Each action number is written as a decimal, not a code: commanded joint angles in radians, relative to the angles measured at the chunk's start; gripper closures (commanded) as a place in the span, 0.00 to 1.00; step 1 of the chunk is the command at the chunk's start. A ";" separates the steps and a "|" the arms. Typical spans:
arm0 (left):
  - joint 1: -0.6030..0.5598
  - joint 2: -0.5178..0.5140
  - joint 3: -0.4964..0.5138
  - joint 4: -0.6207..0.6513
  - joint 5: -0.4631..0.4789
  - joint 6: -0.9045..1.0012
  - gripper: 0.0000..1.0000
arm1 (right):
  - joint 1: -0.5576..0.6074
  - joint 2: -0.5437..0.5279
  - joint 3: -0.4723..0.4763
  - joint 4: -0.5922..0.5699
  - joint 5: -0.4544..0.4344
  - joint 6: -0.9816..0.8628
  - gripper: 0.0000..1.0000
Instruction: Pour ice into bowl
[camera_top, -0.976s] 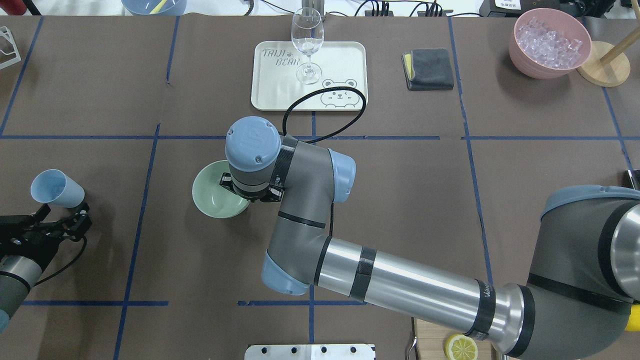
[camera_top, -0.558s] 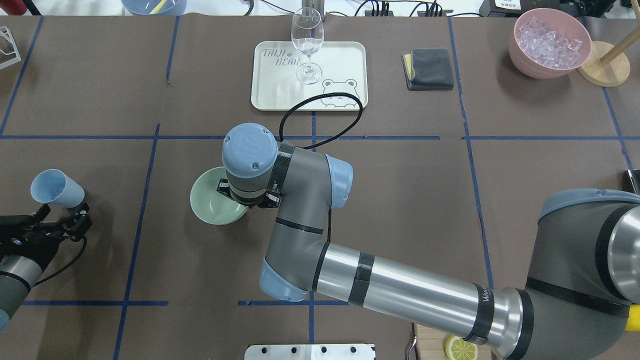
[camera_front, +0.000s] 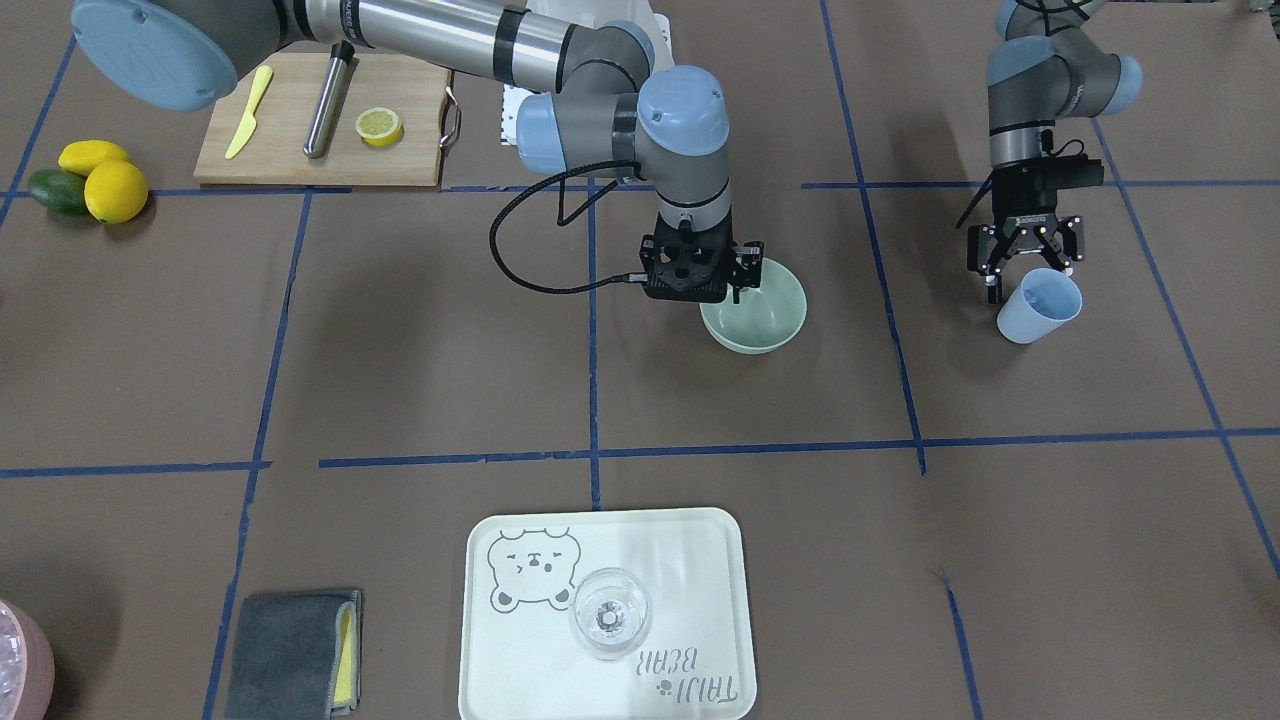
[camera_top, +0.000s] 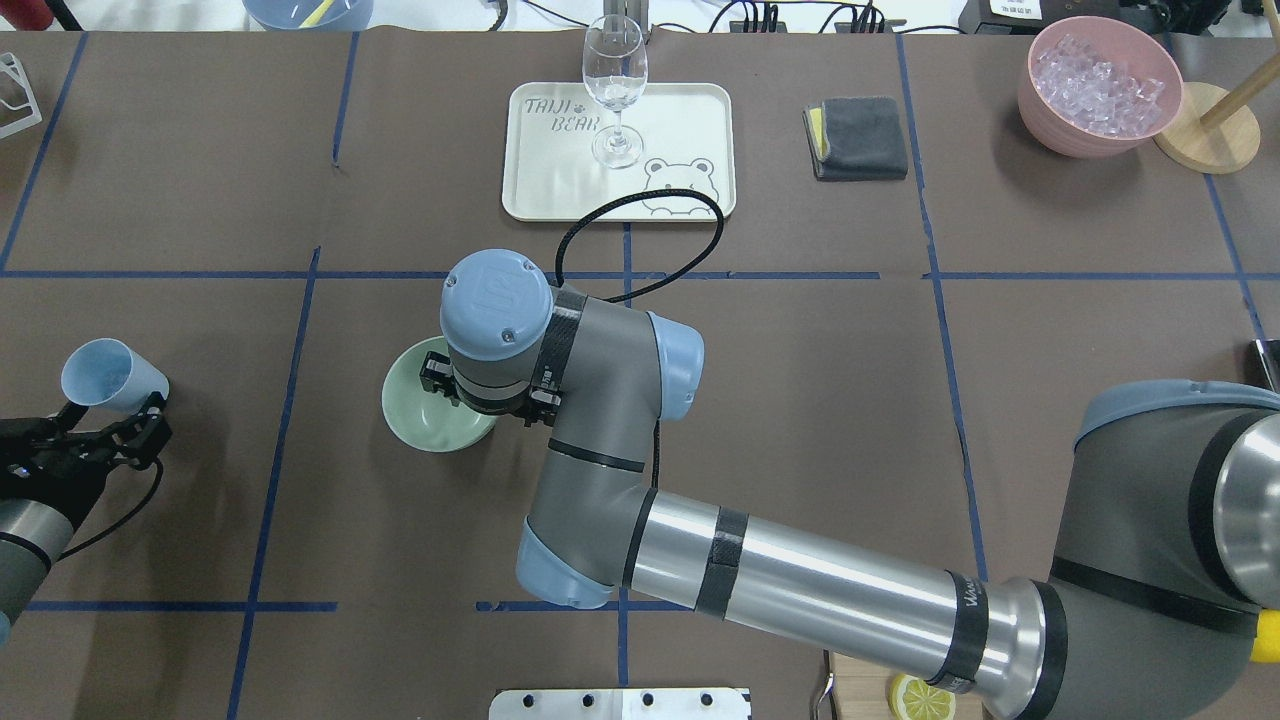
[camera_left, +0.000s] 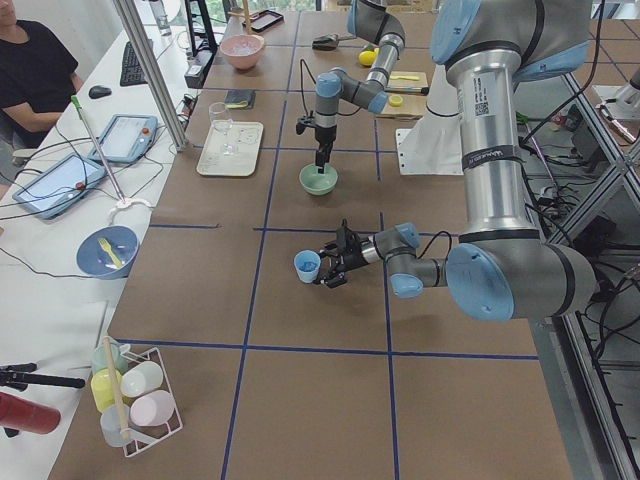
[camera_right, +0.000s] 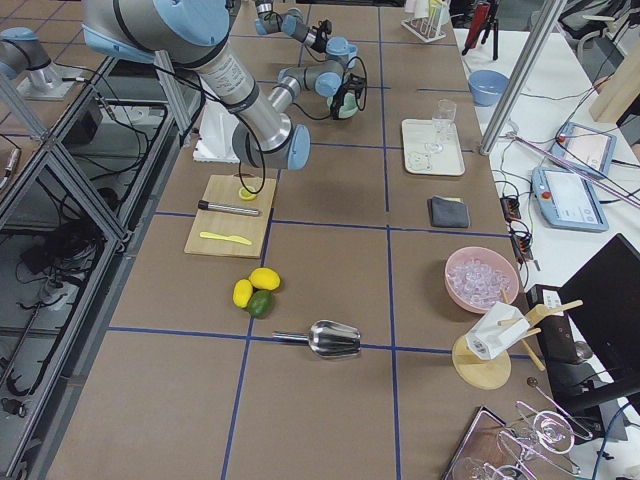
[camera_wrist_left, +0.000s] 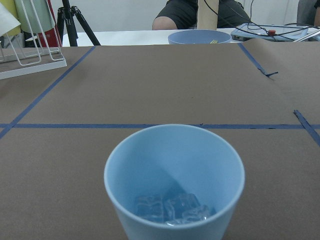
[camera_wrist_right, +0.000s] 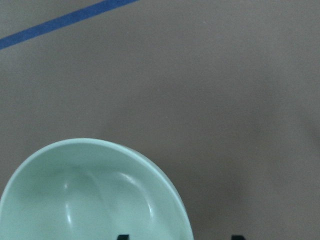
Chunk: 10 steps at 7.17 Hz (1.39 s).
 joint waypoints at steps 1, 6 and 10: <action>-0.042 -0.019 0.000 -0.002 -0.003 0.039 0.07 | 0.001 -0.002 0.027 -0.007 0.011 0.001 0.00; -0.089 -0.084 0.071 -0.003 -0.012 0.055 0.15 | 0.114 -0.069 0.113 -0.080 0.065 -0.059 0.00; -0.135 -0.119 0.030 -0.144 -0.033 0.227 1.00 | 0.229 -0.303 0.409 -0.177 0.157 -0.148 0.00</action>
